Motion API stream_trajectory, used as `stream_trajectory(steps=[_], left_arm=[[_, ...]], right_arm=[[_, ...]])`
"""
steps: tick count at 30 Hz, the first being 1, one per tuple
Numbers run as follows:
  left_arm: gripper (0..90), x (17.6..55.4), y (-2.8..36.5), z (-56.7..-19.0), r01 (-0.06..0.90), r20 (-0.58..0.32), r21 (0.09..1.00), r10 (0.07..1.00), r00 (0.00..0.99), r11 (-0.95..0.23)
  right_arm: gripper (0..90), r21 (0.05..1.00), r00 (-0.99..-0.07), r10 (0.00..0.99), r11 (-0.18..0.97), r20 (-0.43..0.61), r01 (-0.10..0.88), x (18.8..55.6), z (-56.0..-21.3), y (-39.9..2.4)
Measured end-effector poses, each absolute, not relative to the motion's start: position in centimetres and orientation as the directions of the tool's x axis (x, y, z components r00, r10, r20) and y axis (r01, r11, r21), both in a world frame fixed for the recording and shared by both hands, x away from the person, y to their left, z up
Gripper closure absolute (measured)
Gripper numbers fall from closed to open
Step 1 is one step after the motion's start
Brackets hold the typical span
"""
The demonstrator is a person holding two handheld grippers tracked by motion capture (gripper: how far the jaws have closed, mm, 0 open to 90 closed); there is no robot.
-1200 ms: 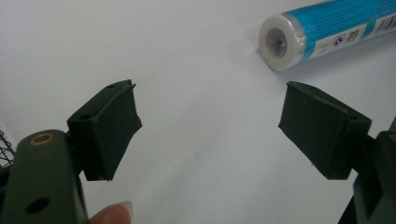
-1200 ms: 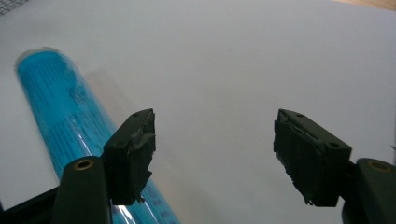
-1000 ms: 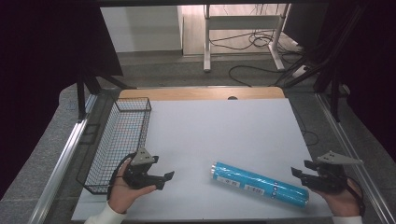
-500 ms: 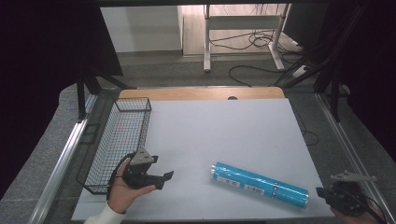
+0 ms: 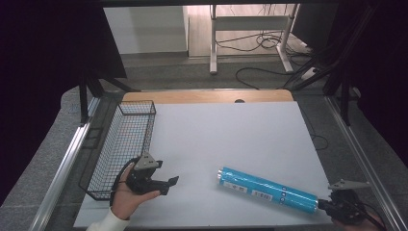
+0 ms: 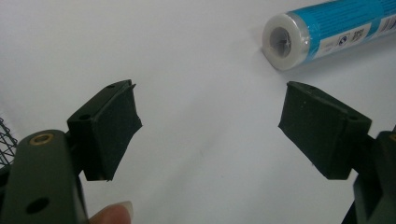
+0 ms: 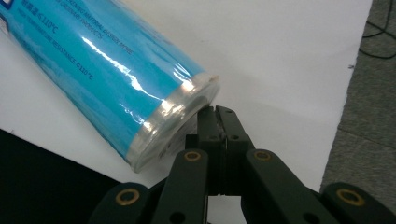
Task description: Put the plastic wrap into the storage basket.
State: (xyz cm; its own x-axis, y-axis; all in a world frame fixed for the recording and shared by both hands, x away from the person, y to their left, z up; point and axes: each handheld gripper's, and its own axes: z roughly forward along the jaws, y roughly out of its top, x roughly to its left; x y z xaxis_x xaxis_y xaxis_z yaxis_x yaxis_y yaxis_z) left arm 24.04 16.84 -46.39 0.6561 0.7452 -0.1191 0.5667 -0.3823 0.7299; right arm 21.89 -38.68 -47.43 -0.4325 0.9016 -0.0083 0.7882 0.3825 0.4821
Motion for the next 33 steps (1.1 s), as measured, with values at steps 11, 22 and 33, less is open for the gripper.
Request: stream_trajectory(steps=[11,22,33], left_arm=[[19.0,24.2,16.8,-46.5,0.570,-0.117,0.725,0.747,0.654,-0.386],[19.0,24.2,16.9,-46.6,0.574,-0.122,0.726,0.750,0.650,-0.379],[19.0,24.3,16.9,-46.6,0.577,-0.122,0.724,0.753,0.647,-0.378]], right_arm=[[89.4,0.508,-0.474,0.874,0.457,-0.104,0.730,22.2,-48.2,-37.9],[89.4,0.527,-0.542,0.829,0.526,-0.139,0.667,22.6,-48.4,-36.2],[89.4,0.556,-0.582,0.804,0.540,-0.121,0.631,23.3,-48.5,-34.4]])
